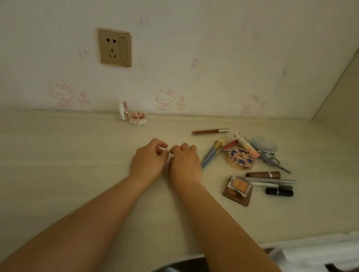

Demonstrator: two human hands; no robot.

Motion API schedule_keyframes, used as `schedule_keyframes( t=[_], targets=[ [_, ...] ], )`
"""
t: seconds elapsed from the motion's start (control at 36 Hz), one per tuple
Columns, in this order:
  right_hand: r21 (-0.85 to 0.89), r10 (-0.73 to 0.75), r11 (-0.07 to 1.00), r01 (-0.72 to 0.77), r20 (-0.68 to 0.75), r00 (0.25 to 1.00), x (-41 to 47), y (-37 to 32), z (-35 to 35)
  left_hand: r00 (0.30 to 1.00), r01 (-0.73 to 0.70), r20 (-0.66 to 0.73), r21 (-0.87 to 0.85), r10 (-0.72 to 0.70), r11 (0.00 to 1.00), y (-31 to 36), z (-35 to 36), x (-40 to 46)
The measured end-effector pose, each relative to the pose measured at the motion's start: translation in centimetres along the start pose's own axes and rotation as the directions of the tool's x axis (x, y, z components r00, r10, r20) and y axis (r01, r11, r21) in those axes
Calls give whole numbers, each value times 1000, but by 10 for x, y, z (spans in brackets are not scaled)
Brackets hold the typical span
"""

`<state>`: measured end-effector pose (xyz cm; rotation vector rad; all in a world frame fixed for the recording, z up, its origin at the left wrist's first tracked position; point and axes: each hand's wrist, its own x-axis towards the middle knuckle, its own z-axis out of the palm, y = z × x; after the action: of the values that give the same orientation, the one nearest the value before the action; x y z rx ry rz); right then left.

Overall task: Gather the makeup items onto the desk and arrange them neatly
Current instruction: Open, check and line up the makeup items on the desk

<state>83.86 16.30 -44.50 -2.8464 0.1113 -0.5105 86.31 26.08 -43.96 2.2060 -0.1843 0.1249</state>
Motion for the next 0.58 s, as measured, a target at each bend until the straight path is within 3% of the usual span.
schedule_keyframes(
  t=[0.22, 0.42, 0.58],
  targets=[
    [-33, 131, 989, -145, -262, 956, -28, 61, -49, 987, -130, 91, -13, 131, 991, 67, 44, -24],
    [-19, 363, 929, -370, -151, 920, -41, 126, -73, 929, -320, 218, 72, 298, 945, 101, 86, -23],
    [-8, 506, 862, -507, -58, 861, -48, 164, -72, 874, -456, 338, 318, 350, 831, 116, 112, -4]
  ],
)
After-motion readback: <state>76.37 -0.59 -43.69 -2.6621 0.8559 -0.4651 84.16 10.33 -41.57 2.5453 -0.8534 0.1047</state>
